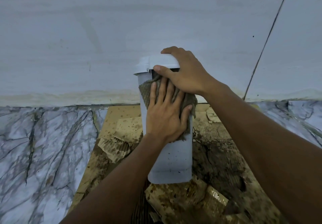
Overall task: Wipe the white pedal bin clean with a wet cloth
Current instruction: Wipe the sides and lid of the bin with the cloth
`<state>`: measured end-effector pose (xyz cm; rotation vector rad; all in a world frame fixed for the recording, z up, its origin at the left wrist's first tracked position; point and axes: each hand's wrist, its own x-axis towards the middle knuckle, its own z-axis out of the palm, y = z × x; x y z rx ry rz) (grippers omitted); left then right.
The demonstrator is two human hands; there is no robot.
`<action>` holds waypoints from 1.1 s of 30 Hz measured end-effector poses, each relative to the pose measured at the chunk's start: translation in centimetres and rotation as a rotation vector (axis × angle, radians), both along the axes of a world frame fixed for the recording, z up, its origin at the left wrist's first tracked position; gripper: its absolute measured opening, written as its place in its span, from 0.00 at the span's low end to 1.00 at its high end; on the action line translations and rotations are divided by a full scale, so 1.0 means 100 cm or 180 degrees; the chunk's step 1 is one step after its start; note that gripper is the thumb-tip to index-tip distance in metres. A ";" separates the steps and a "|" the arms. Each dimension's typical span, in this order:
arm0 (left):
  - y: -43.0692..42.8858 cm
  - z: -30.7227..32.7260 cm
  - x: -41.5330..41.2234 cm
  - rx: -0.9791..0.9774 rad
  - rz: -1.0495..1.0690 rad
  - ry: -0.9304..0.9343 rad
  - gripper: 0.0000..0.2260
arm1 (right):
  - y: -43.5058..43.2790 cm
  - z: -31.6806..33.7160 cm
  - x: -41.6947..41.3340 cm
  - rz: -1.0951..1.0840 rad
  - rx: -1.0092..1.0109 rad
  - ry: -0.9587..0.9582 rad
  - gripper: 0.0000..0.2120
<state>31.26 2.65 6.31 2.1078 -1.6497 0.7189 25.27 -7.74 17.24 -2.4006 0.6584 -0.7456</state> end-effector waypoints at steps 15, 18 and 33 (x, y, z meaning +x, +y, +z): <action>0.026 -0.033 0.004 0.0227 -0.0388 -0.0430 0.32 | -0.004 -0.006 0.001 0.0080 0.0142 -0.0246 0.26; 0.011 -0.013 0.008 0.0060 -0.0095 -0.0212 0.32 | -0.006 -0.003 -0.007 0.0160 0.0413 -0.0367 0.24; 0.053 -0.060 0.009 0.0473 -0.0672 -0.0835 0.32 | -0.014 -0.010 -0.026 0.0312 0.0672 -0.0681 0.24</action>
